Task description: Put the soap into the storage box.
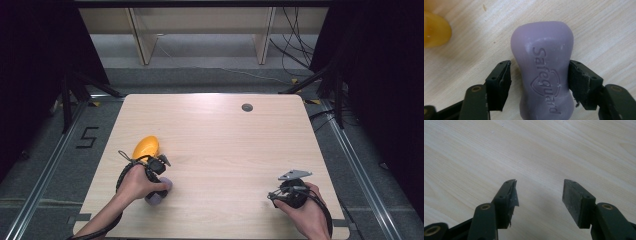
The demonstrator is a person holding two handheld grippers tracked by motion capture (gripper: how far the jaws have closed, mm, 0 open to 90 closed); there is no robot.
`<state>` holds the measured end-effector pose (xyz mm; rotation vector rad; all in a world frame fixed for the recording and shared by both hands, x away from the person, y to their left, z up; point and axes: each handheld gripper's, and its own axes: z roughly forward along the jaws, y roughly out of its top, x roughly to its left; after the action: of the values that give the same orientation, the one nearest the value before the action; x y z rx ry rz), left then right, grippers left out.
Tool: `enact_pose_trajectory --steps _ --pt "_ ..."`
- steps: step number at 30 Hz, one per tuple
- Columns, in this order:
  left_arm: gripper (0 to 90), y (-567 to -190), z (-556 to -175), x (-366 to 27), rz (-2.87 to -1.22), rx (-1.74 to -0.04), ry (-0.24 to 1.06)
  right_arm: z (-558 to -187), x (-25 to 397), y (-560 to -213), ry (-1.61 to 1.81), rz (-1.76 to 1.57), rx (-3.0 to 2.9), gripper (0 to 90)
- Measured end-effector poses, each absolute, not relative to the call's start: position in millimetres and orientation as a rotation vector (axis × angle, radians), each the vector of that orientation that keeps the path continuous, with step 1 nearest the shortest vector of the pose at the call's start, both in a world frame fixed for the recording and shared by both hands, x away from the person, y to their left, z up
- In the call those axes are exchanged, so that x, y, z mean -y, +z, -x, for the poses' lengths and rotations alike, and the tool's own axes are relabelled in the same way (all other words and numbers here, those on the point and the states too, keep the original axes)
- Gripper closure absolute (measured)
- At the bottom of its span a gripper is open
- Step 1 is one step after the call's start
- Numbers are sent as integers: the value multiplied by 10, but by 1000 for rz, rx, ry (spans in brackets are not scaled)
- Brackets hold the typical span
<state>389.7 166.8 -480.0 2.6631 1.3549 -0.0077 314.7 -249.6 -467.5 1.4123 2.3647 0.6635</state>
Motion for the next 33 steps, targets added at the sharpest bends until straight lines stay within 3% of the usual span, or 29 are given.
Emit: enact_pose_trajectory --steps 8,33 --pt "479 -4811 -3885 -1667 -2709 -1341 -15 -3147 2496 -4677 660 -1405 -2366 450" --pt "490 -4484 -3832 -1811 -2633 -1248 70 -3145 2495 -4675 660 -1401 -2366 450"
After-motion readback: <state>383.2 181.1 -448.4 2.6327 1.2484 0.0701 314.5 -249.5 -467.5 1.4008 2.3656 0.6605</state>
